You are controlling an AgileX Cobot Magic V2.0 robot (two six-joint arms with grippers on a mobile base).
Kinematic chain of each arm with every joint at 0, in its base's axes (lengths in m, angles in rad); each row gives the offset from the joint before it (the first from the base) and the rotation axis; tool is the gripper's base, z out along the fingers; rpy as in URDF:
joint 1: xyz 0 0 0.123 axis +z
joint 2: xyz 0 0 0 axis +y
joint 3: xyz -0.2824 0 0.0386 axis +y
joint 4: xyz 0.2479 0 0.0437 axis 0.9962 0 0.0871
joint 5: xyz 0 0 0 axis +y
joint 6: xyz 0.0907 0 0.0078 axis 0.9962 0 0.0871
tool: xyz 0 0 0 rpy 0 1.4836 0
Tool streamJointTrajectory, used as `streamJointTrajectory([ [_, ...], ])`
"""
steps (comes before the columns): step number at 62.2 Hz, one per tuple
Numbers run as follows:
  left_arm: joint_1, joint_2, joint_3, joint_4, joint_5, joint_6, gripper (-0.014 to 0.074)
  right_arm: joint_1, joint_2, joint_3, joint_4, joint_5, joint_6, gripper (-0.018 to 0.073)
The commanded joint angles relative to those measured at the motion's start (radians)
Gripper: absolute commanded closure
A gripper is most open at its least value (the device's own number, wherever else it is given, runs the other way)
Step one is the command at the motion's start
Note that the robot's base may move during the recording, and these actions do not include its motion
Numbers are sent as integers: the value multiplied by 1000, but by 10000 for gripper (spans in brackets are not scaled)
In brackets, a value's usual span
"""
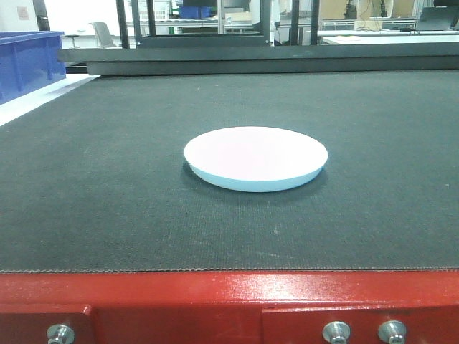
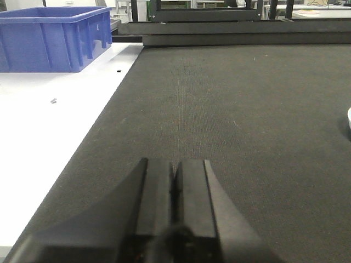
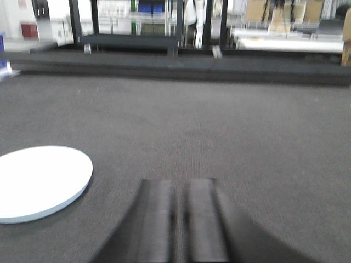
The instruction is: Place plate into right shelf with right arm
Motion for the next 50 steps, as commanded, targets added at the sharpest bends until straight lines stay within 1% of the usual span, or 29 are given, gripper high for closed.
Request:
streamJointTrajectory([
  [1, -8, -11, 8, -4, -83, -2, 643, 1, 111, -111, 5, -12, 5, 109],
  [4, -8, -11, 8, -4, -83, -2, 643, 1, 168, -148, 5, 16, 5, 24],
  [8, -8, -11, 8, -4, -83, -2, 643, 1, 248, -195, 5, 45, 5, -28],
  [15, -8, -11, 8, -4, -83, -2, 643, 8, 421, -307, 7, 119, 5, -31],
  [21, -8, -11, 8, -4, -83, -2, 643, 36, 587, -440, 7, 203, 10, -31],
  [28, -8, -11, 8, -4, -83, -2, 643, 109, 761, -597, 6, 276, 34, -31],
  [36, -8, -11, 8, -4, -83, -2, 643, 222, 986, -788, -1, 326, 121, -31],
  [42, -8, -11, 8, -4, -83, -2, 643, 280, 1131, -895, -23, 352, 166, -31],
  [50, -8, -11, 8, -4, -83, -2, 643, 327, 1312, -1007, -58, 376, 198, -31],
])
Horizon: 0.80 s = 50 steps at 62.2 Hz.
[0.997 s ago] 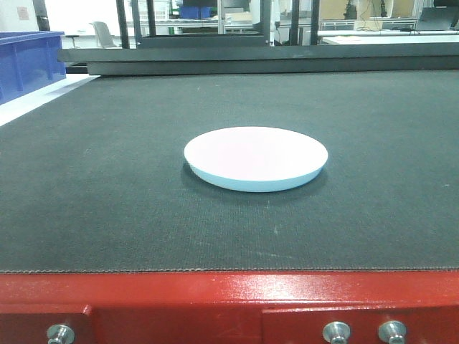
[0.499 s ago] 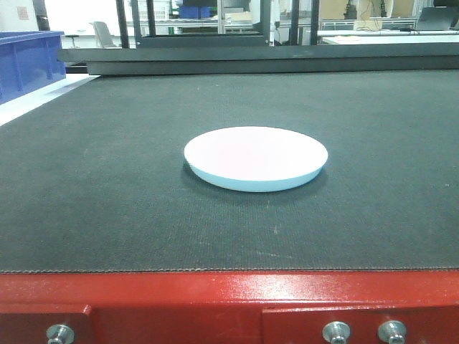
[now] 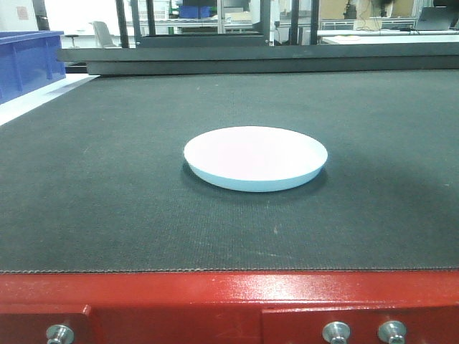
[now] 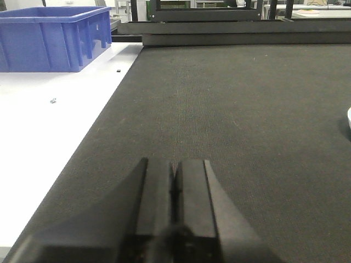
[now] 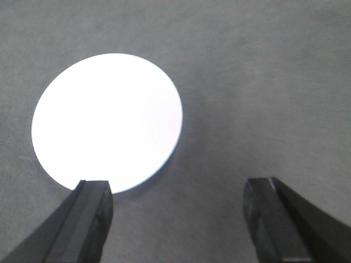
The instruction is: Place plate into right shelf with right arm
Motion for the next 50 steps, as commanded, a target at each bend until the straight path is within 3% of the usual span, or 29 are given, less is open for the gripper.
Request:
streamJointTrajectory([
  [1, -8, -11, 8, -4, -83, -2, 643, 28, 96, -108, -33, -32, 23, -31],
  [17, -8, -11, 8, -4, -83, -2, 643, 40, 327, -211, -48, -65, 23, -17],
  [34, -8, -11, 8, -4, -83, -2, 643, 39, 439, -230, -92, -166, 19, 191],
  [50, -8, -11, 8, -4, -83, -2, 643, 20, 494, -230, -130, -218, 19, 200],
])
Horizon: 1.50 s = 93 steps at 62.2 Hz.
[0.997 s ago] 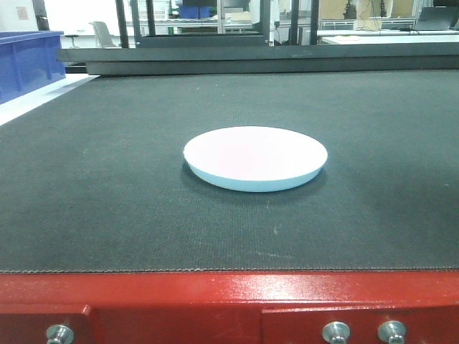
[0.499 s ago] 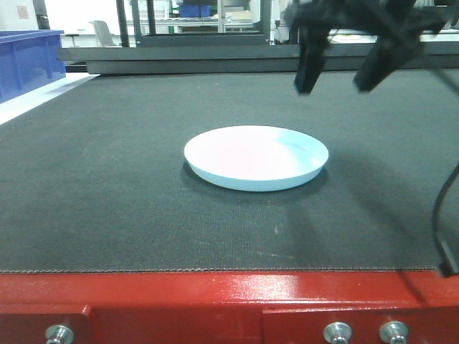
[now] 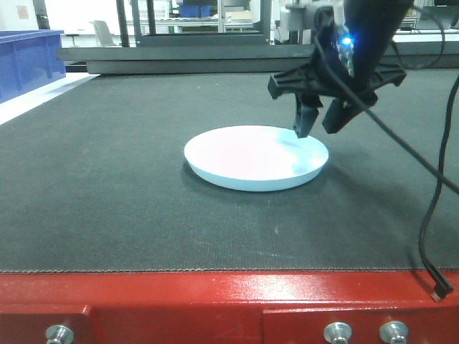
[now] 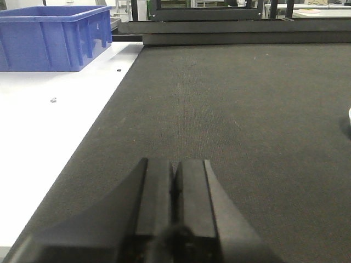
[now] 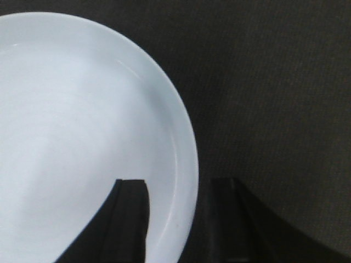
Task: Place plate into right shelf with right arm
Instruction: 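Lower the open right gripper onto the rim of the white plate, then close the right gripper on the plate rim and lift it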
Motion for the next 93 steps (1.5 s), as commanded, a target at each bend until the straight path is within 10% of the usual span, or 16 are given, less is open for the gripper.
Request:
streamJointTrajectory([
  [1, -8, -11, 8, -4, -83, -2, 643, -13, -38, -38, -32, -67, 0, 200],
  [31, -8, -11, 8, -4, -83, -2, 643, -19, 23, -38, -38, -98, 0, 215],
  [44, -8, -11, 8, -4, -83, -2, 643, -19, 23, -38, -38, -99, 0, 522],
  [69, -8, -11, 8, -4, -83, -2, 643, -19, -127, 17, -40, -69, 0, 505],
  [93, -8, -11, 8, -4, -83, -2, 643, -19, -611, 440, -92, -245, 0, 505],
])
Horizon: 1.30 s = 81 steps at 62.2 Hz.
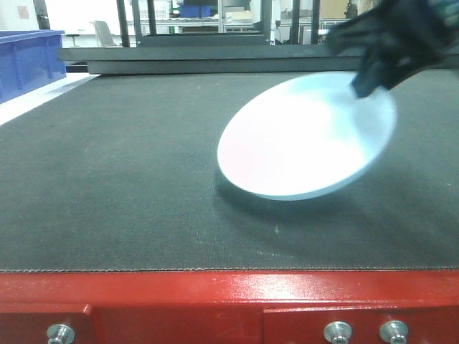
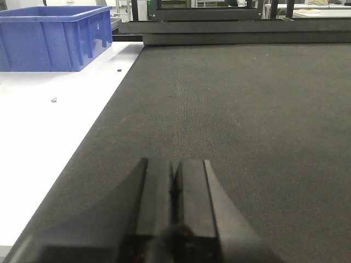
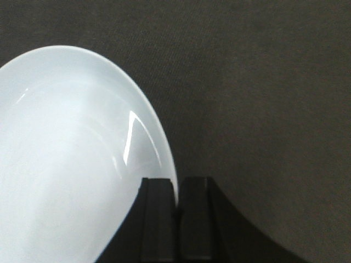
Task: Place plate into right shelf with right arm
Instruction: 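Close the right gripper on the plate rim and lift it, then drive the base away from the bench holding the plate in the right gripper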
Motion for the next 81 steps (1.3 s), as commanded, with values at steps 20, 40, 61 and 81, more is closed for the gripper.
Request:
streamJointTrajectory([
  [20, -8, -11, 8, -4, -83, -2, 643, -4, -612, 260, -51, -108, -8, 505],
  [40, -8, -11, 8, -4, -83, -2, 643, -4, -969, 275, -52, -104, -8, 505],
  [61, -8, -11, 8, -4, -83, -2, 643, -4, -1165, 273, -54, -153, -8, 505],
  [81, -8, -11, 8, -4, -83, -2, 643, -4, -1170, 273, -54, -160, -8, 505],
])
